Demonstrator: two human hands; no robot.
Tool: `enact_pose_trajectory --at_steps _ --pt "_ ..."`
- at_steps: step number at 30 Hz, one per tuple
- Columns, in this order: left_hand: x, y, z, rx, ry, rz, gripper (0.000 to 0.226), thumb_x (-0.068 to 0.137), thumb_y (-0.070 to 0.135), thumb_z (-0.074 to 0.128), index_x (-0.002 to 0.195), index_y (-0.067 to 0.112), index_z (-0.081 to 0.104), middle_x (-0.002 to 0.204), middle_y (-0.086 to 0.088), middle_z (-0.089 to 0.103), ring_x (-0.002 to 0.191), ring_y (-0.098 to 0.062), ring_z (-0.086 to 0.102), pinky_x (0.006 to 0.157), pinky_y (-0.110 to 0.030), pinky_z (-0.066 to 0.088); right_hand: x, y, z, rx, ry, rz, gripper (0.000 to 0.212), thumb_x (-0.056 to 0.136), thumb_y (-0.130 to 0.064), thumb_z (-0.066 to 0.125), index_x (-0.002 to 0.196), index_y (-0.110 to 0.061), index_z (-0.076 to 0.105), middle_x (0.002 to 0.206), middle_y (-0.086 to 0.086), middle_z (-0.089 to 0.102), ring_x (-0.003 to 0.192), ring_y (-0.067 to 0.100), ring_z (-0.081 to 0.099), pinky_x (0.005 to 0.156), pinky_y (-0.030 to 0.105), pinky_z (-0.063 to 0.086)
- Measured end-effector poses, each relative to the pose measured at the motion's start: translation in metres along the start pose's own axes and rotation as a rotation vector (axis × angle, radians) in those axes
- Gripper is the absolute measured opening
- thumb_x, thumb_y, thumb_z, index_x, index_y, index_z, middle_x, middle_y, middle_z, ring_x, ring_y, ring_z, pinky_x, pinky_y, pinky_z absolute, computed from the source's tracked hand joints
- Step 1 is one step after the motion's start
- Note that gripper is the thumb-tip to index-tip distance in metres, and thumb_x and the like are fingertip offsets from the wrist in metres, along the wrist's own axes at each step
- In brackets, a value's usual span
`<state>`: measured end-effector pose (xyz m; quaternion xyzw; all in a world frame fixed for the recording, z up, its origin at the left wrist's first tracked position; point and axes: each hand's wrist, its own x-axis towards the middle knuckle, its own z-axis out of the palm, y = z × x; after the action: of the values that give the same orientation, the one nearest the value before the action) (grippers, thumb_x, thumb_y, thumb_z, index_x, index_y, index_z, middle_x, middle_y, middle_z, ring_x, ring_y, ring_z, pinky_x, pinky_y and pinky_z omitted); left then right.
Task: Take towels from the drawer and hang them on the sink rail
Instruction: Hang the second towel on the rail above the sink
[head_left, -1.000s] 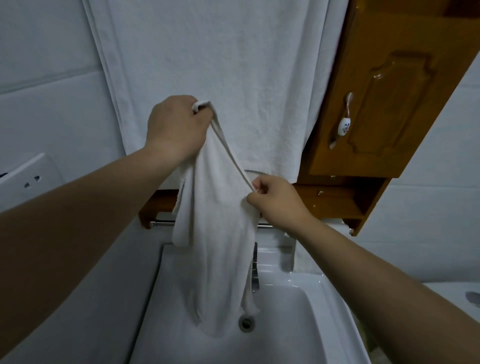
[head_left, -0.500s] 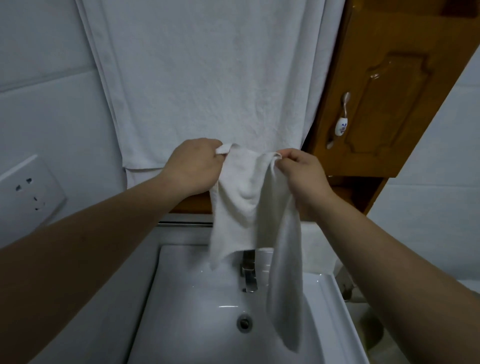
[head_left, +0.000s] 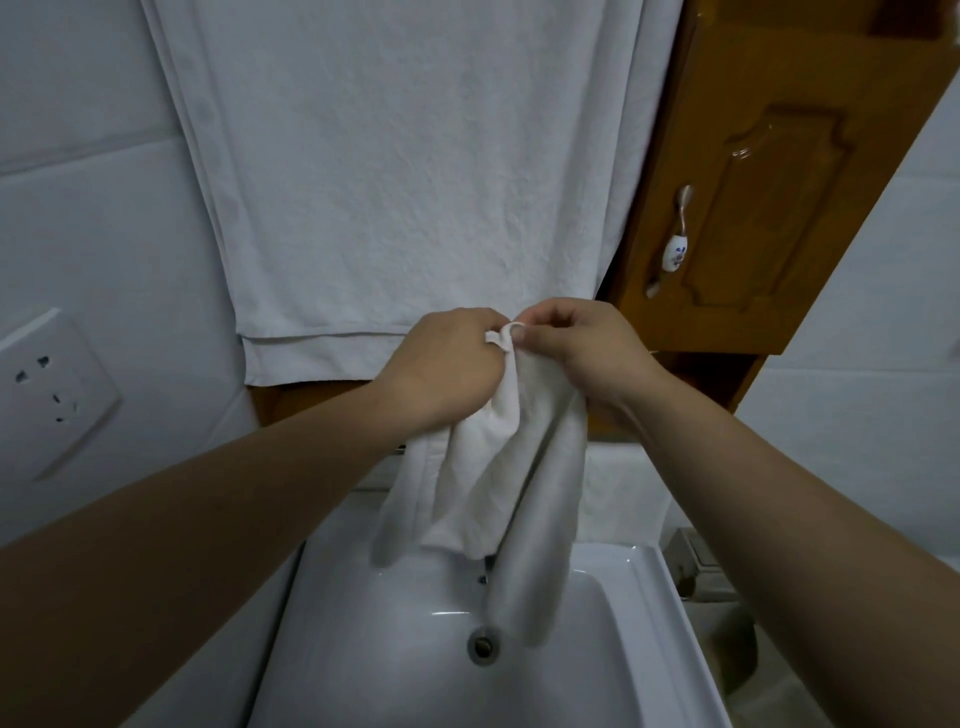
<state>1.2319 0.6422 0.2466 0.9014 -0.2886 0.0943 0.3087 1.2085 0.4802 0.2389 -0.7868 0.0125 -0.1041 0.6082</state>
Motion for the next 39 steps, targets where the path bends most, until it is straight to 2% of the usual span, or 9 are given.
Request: enact_pose_trajectory --at_steps 4,9,14,17,20,24,29,34,39 --pt "0.001 0.001 0.002 -0.236 -0.091 -0.097 0.022 0.087 0.021 0.049 0.077 0.004 0.059 0.067 -0.002 0.057 0.059 -0.016 0.049 0.056 -0.035 0.038 0.000 -0.003 0.001 -0.022 0.021 -0.032 0.013 0.078 -0.013 0.082 0.083 -0.007 0.071 0.080 0.009 0.071 0.075 0.016 0.066 0.078 0.033 0.056" --pt "0.005 -0.007 0.003 -0.329 0.059 -0.136 0.040 0.086 0.040 0.067 0.061 0.014 0.049 0.054 0.001 0.043 0.047 -0.005 0.038 0.042 -0.017 0.027 0.001 -0.002 -0.005 0.060 0.052 -0.044 0.008 0.083 -0.010 0.076 0.079 -0.010 0.069 0.074 0.003 0.068 0.074 0.018 0.063 0.074 0.036 0.053" --pt "0.008 -0.007 0.000 -0.190 0.073 -0.038 0.040 0.093 0.037 0.060 0.066 0.009 0.051 0.061 0.002 0.048 0.057 -0.009 0.042 0.053 -0.021 0.032 -0.010 0.006 -0.002 0.170 -0.029 0.023 0.004 0.089 -0.010 0.069 0.092 -0.007 0.071 0.088 0.012 0.071 0.081 0.023 0.067 0.077 0.039 0.055" --pt "0.013 -0.015 -0.008 -0.281 0.133 -0.123 0.039 0.095 0.035 0.059 0.067 0.007 0.057 0.064 -0.002 0.053 0.059 -0.012 0.046 0.056 -0.026 0.035 -0.017 0.011 -0.003 0.240 -0.071 0.067 0.001 0.088 -0.011 0.070 0.089 -0.012 0.071 0.085 0.011 0.069 0.078 0.024 0.064 0.074 0.039 0.053" --pt "0.018 -0.031 -0.022 -0.339 0.239 -0.222 0.043 0.095 0.032 0.060 0.056 0.016 0.048 0.057 0.000 0.047 0.056 -0.013 0.043 0.054 -0.029 0.032 -0.024 0.021 -0.004 0.239 -0.099 0.113 0.002 0.089 -0.010 0.069 0.087 -0.012 0.070 0.082 0.004 0.071 0.074 0.019 0.066 0.068 0.031 0.054" --pt "0.023 -0.048 -0.035 -0.098 0.281 -0.215 0.042 0.098 0.033 0.054 0.059 0.018 0.046 0.063 0.001 0.048 0.066 -0.019 0.047 0.062 -0.032 0.030 -0.031 0.031 -0.009 0.221 -0.142 0.156 0.005 0.088 -0.016 0.071 0.087 -0.012 0.071 0.090 0.011 0.070 0.081 0.025 0.065 0.077 0.038 0.052" --pt "0.022 -0.097 -0.057 0.037 0.342 -0.394 0.039 0.097 0.034 0.052 0.078 0.001 0.061 0.088 -0.017 0.061 0.088 -0.033 0.057 0.073 -0.032 0.036 -0.045 0.048 -0.032 0.225 -0.232 0.252 0.011 0.090 -0.013 0.065 0.093 -0.002 0.065 0.085 0.013 0.066 0.072 0.022 0.065 0.063 0.029 0.054" --pt "0.013 -0.130 -0.059 0.099 0.330 -0.513 0.040 0.095 0.034 0.053 0.079 -0.002 0.064 0.091 -0.026 0.065 0.088 -0.041 0.062 0.076 -0.039 0.048 -0.047 0.059 -0.054 0.114 -0.177 0.338 0.015 0.092 -0.012 0.059 0.079 -0.011 0.067 0.083 0.003 0.069 0.081 0.020 0.066 0.071 0.033 0.052" --pt "0.010 -0.131 -0.051 0.123 0.250 -0.509 0.038 0.096 0.033 0.054 0.085 -0.002 0.064 0.103 -0.027 0.065 0.098 -0.041 0.060 0.082 -0.038 0.044 -0.039 0.058 -0.053 -0.055 -0.060 0.302 0.009 0.090 -0.015 0.067 0.083 -0.010 0.071 0.094 0.008 0.071 0.091 0.027 0.066 0.078 0.036 0.054"
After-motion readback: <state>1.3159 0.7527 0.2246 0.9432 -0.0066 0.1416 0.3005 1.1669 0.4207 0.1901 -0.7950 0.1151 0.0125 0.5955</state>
